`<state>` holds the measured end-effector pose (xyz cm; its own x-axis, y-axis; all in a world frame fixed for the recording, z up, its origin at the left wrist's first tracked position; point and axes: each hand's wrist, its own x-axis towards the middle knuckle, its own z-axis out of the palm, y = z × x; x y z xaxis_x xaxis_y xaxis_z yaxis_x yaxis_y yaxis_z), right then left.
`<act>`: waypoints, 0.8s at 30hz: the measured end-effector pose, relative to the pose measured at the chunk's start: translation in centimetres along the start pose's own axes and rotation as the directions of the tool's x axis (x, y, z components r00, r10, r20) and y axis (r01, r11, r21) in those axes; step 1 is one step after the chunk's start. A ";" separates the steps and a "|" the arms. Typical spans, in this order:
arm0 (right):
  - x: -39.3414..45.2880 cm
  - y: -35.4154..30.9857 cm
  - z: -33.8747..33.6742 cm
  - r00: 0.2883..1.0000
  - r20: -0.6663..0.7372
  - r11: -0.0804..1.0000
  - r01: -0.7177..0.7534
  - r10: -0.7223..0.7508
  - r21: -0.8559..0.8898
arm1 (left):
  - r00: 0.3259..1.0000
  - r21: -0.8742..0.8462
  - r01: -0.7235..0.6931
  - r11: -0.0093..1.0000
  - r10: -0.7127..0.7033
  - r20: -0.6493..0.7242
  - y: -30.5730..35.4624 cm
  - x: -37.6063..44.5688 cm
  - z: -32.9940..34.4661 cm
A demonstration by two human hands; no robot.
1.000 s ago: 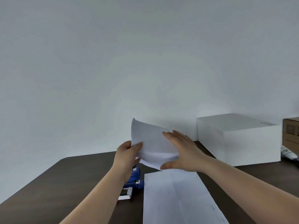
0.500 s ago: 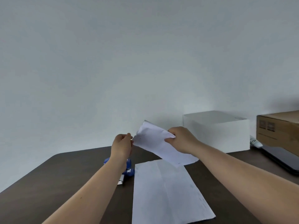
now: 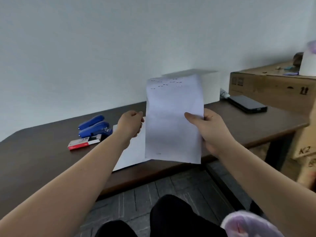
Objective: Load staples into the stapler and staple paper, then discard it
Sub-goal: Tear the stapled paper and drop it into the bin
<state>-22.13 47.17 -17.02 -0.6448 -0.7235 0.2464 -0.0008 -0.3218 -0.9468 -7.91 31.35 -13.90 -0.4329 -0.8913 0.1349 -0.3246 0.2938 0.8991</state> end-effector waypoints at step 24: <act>-11.3 19.2 -18.5 0.788 -0.279 0.817 -0.577 0.548 -0.025 | 0.626 0.440 -0.769 0.464 0.688 0.368 -1.9 -5.9 16.0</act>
<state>-28.96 60.50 -41.83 -0.7222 -0.5763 -0.3826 0.3524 0.1695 -0.9204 -18.20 41.56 -23.02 -0.8035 -0.2284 0.5497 -0.1876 0.9736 0.1304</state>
